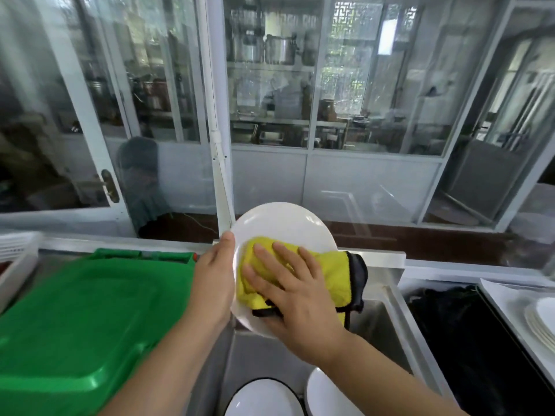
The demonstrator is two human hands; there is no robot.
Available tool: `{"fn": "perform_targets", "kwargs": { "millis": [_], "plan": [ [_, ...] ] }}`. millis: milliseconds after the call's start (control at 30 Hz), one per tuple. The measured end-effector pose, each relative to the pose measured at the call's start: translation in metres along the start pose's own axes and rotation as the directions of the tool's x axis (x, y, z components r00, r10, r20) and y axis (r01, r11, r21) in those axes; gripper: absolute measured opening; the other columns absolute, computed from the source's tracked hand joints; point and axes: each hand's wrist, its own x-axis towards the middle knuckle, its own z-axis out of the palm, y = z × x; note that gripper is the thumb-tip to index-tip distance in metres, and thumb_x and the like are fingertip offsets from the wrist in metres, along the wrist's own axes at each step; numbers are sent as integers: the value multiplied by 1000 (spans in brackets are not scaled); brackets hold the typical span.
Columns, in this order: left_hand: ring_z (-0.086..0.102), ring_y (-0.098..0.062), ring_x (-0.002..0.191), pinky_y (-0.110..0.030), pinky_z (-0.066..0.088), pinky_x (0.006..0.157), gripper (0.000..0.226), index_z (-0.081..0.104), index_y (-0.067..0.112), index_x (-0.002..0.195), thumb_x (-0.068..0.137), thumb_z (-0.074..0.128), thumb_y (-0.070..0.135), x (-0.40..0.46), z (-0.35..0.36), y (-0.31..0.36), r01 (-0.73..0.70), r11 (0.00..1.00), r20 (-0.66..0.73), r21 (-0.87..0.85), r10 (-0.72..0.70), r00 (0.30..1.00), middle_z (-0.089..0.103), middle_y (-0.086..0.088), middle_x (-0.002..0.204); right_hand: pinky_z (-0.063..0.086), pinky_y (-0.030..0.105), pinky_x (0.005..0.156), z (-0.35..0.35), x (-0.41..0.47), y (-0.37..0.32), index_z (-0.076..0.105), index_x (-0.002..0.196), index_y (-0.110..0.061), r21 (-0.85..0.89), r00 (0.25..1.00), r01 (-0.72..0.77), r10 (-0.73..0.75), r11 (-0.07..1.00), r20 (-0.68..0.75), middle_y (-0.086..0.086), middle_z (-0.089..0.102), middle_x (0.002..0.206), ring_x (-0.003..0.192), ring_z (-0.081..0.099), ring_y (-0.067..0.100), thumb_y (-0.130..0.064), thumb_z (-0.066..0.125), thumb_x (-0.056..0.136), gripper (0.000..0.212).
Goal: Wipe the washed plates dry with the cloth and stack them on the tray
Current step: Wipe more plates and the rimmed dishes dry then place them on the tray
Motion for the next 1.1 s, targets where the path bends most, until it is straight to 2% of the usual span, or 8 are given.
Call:
{"fn": "perform_targets", "kwargs": {
  "millis": [133,200,300,567,733,833,1033,1100],
  "plan": [
    [67,-8,63,-28,48,61,38,67,15,81,96,46,43,4,-8,7,-35,999,26,28,35,999,73,7,69,45,45,89,-9,-23,20,63,125,-29,-75,995,95,-94,993,21,-5,46,144,121,52,28,-14,56,68,59],
    [68,-12,67,-30,50,61,40,67,14,82,96,45,44,3,-9,6,-59,996,48,63,56,997,73,2,72,47,44,81,-17,-26,38,66,122,-24,-91,999,45,-46,995,-8,-2,52,139,115,56,29,-12,51,67,59],
    [64,-26,71,-33,48,63,48,66,13,78,95,41,51,-6,-2,5,-114,980,101,165,98,990,69,-11,77,46,47,81,-27,-10,59,68,120,-17,-102,990,-102,91,990,-104,5,57,134,112,47,29,-2,70,62,60],
    [63,-17,75,-28,46,65,50,67,12,79,95,39,50,-23,36,18,-253,947,118,200,233,965,68,-9,77,32,43,91,-38,14,46,53,135,-25,-25,987,-23,19,999,-157,-1,33,153,126,39,31,-28,59,81,54],
    [58,-3,59,-14,44,52,56,63,0,80,95,41,49,-29,49,26,-295,941,107,167,280,954,67,-13,73,30,44,95,-48,-25,38,37,146,-28,-12,986,169,-168,986,18,-4,15,160,136,31,27,-51,44,85,66],
    [62,-2,61,-12,45,50,52,67,11,73,95,40,50,-39,57,23,-273,949,131,155,254,958,70,-2,70,34,44,92,-63,-30,51,36,147,-25,-108,968,251,-248,962,42,-2,19,159,129,39,28,-49,36,91,61],
    [63,9,69,-3,41,54,40,70,46,72,82,35,63,-70,72,30,-292,946,196,145,261,945,71,21,74,36,49,98,-86,-6,63,40,145,-24,-186,976,117,-148,975,-162,-1,28,154,130,41,32,-39,49,86,61],
    [62,6,65,-8,43,59,43,73,35,76,78,39,63,-76,74,31,-311,943,199,116,285,938,71,16,71,30,57,104,-92,-2,65,41,144,-24,-184,976,38,-75,982,-203,2,32,153,135,36,37,-39,49,87,59]
  ]
}}
